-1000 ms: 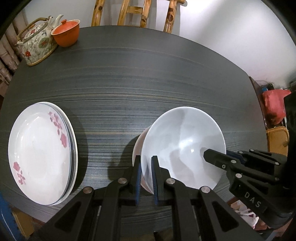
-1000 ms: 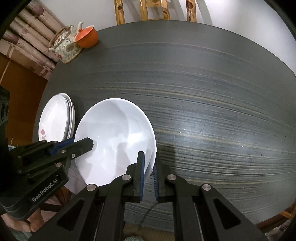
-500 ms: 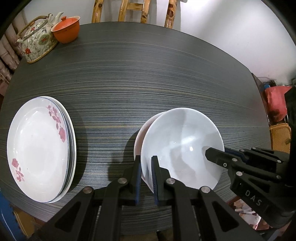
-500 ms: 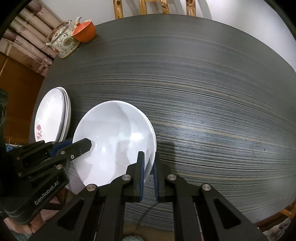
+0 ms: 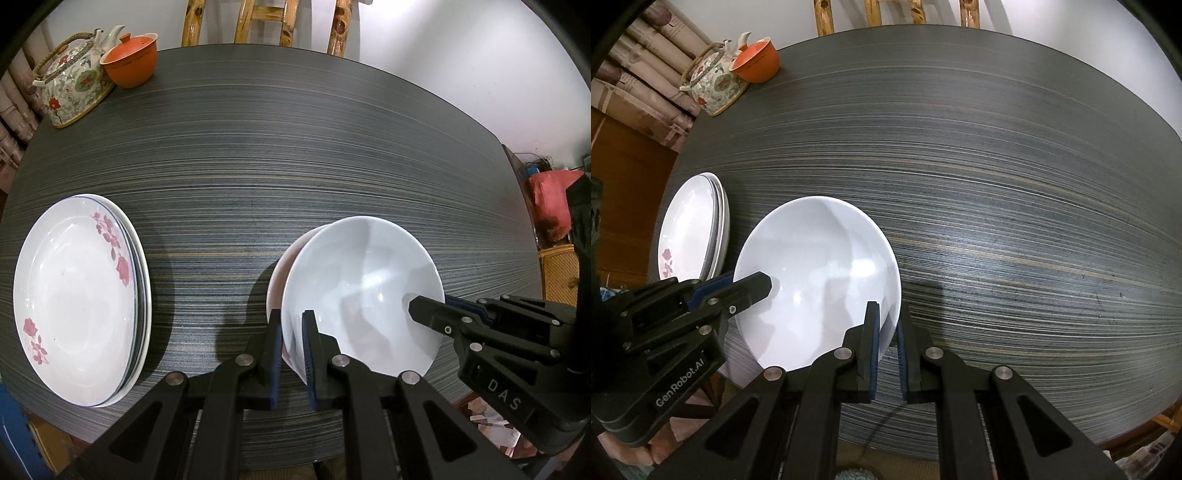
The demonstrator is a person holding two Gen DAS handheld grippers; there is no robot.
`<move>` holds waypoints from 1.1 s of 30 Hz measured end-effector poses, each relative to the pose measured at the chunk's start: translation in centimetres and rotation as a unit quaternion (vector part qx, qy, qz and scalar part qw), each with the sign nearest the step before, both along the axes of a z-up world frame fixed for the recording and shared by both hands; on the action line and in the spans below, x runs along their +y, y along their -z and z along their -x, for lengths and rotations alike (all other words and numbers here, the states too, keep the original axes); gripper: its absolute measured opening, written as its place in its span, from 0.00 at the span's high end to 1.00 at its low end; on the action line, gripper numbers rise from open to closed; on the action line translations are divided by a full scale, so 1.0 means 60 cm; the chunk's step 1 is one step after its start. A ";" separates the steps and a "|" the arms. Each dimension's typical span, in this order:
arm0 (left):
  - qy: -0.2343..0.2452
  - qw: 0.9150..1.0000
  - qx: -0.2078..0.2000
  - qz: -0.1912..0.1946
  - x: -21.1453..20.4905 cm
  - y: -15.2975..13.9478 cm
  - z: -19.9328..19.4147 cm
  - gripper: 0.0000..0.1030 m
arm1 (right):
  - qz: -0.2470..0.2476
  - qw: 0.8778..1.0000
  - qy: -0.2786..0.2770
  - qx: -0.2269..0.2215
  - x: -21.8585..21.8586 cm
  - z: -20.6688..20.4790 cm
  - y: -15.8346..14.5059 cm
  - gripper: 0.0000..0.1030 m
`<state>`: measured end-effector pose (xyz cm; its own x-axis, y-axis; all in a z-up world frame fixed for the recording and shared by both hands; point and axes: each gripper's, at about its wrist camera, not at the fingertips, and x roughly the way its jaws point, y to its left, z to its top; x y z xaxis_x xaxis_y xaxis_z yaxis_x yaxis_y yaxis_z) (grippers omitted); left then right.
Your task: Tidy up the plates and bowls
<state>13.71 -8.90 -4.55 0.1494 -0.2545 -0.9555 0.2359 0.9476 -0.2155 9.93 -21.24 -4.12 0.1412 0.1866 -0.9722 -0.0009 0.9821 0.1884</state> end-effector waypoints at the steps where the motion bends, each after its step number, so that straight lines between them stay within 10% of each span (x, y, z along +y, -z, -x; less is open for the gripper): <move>1: 0.000 1.000 0.000 0.000 0.000 0.000 0.000 0.90 | 0.000 1.000 0.000 0.000 0.000 0.000 0.000 0.91; 33: -0.009 1.000 -0.014 0.006 0.018 -0.011 -0.001 0.90 | -0.003 1.000 0.008 -0.007 -0.008 0.000 -0.004 0.89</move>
